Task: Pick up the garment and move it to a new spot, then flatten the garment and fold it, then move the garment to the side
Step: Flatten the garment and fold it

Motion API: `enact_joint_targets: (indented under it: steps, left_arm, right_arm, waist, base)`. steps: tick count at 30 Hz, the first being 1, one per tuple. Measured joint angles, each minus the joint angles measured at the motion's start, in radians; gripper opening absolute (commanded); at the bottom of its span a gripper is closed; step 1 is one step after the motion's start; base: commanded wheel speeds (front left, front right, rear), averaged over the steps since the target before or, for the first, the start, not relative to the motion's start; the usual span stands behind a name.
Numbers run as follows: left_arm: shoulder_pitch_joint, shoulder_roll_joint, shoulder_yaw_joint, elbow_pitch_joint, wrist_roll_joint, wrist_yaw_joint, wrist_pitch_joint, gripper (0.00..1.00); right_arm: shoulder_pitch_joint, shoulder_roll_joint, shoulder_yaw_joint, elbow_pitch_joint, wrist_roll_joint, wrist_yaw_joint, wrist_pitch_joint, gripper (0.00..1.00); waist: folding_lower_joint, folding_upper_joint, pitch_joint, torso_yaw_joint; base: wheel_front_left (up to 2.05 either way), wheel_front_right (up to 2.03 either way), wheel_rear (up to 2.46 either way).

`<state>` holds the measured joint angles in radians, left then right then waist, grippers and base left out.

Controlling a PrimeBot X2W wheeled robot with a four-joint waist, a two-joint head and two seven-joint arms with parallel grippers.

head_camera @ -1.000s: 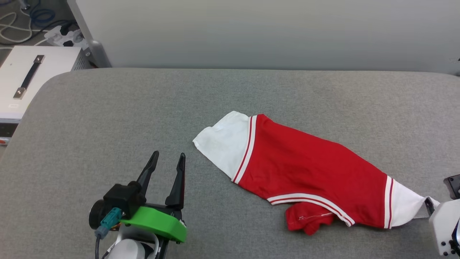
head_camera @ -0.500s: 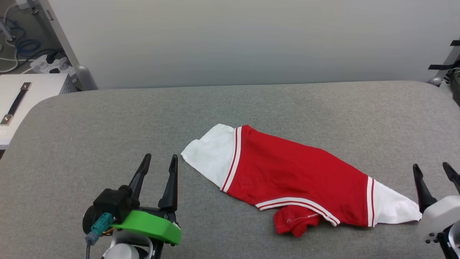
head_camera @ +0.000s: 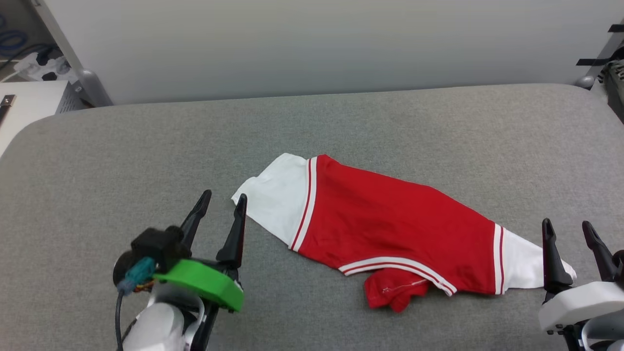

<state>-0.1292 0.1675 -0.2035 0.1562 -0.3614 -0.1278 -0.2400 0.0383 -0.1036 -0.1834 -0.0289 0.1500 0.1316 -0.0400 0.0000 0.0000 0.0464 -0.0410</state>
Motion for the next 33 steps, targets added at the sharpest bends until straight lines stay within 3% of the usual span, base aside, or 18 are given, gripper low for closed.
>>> enact_joint_targets:
  steps: [4,7,12,15,21,31,33]
  left_arm:
    - [-0.15,0.094,-0.094,0.069,-0.053,0.0,0.189,1.0]
    - [-0.315,0.156,-0.171,0.123,-0.134,0.0,0.393,1.0]
    - [-0.501,0.239,-0.256,0.218,-0.239,0.0,0.7,1.0]
    - [-0.562,0.271,-0.284,0.272,-0.291,0.0,0.826,1.0]
    - [-0.62,0.305,-0.309,0.364,-0.334,0.0,0.925,1.0]
    - [-0.635,0.31,-0.334,0.449,-0.359,0.0,0.917,1.0]
    - [-0.637,0.314,-0.34,0.455,-0.364,0.0,0.917,0.18]
  right_arm:
    - [-0.002,0.004,-0.021,-0.03,-0.007,0.0,0.0,1.0]
    - [-0.007,0.004,-0.042,-0.055,-0.015,0.0,0.004,1.0]
    - [-0.03,0.01,-0.049,-0.063,-0.017,0.0,0.001,1.0]
    - [-0.044,0.024,-0.043,-0.063,-0.017,0.0,0.0,1.0]
    - [-0.066,0.036,-0.029,-0.04,-0.022,0.0,-0.019,1.0]
    - [-0.079,0.043,-0.03,-0.014,-0.024,0.0,-0.037,1.0]
    - [-0.083,0.043,-0.032,-0.011,-0.024,0.0,-0.04,1.0]
  waist:
    - [0.0,0.0,0.038,-0.01]
    - [0.0,0.0,0.079,-0.016]
    - [0.0,0.0,0.145,-0.032]
    - [0.0,0.0,0.18,-0.046]
    - [0.0001,0.0,0.234,-0.085]
    - [0.0001,0.0,0.281,-0.128]
    - [0.0001,0.0,0.286,-0.13]
  base:
    - [0.0,0.0,0.0]
    - [0.0,0.0,0.0]
    - [0.0,0.0,0.0]
    - [0.0,0.0,0.0]
    - [0.0,0.0,0.0]
    - [0.0,0.0,0.0]
    - [0.0,0.0,0.0]
